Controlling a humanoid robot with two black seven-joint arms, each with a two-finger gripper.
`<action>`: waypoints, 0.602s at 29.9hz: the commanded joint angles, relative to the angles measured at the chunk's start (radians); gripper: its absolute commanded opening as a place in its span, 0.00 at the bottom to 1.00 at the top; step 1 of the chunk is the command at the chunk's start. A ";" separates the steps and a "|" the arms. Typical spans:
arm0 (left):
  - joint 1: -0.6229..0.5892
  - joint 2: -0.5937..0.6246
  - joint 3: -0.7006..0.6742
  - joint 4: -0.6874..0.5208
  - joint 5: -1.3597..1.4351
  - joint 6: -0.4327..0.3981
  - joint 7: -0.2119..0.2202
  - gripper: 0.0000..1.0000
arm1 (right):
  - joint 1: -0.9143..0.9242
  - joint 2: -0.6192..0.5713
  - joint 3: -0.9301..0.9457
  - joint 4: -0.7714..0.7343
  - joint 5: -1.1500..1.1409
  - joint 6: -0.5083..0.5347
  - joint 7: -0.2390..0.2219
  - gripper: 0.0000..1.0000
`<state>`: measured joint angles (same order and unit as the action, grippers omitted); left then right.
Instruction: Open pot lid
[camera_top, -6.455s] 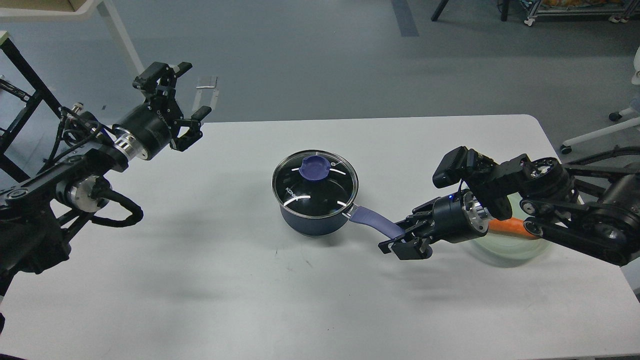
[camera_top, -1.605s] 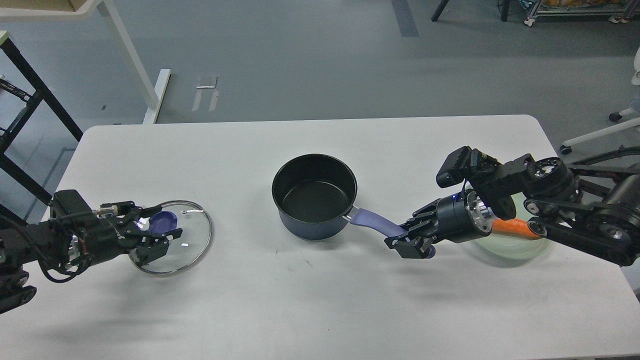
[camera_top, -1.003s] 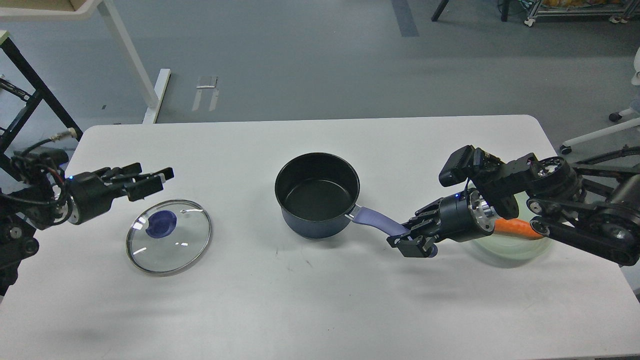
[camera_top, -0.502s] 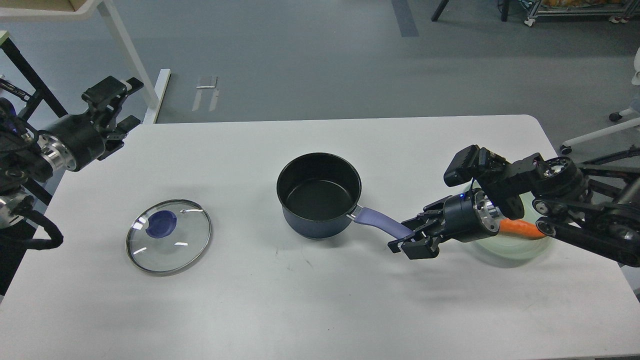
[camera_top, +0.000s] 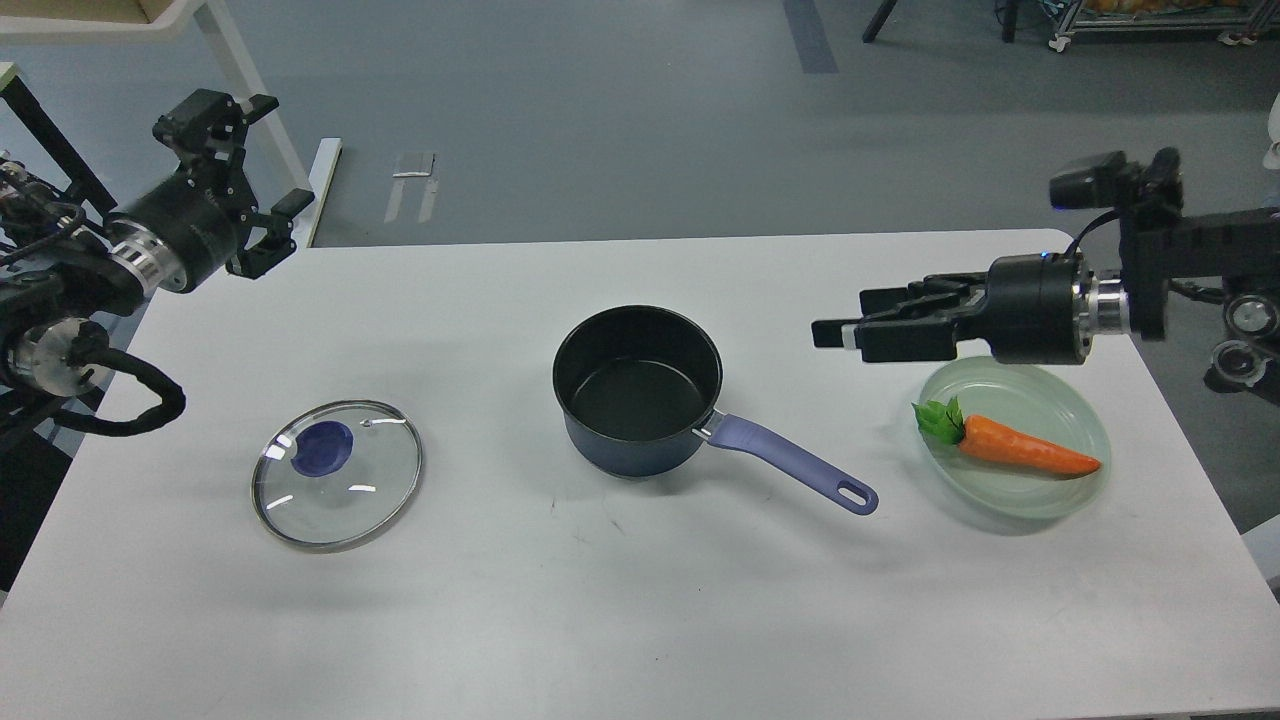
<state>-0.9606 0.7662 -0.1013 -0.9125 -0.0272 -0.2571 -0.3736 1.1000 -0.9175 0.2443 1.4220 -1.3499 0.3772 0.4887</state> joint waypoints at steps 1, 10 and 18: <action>0.008 -0.033 -0.020 0.007 -0.005 0.002 -0.001 0.99 | -0.019 -0.026 0.041 -0.044 0.281 -0.078 0.000 0.98; 0.014 -0.119 -0.031 0.066 -0.010 0.013 -0.053 0.99 | -0.054 0.041 0.044 -0.159 1.053 -0.366 0.000 0.98; 0.086 -0.232 -0.159 0.153 -0.010 -0.010 -0.030 0.99 | -0.190 0.198 0.177 -0.268 1.310 -0.348 0.000 0.99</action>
<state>-0.9112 0.5752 -0.1970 -0.7836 -0.0369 -0.2570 -0.4138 0.9925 -0.7789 0.3289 1.1823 -0.0872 0.0110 0.4886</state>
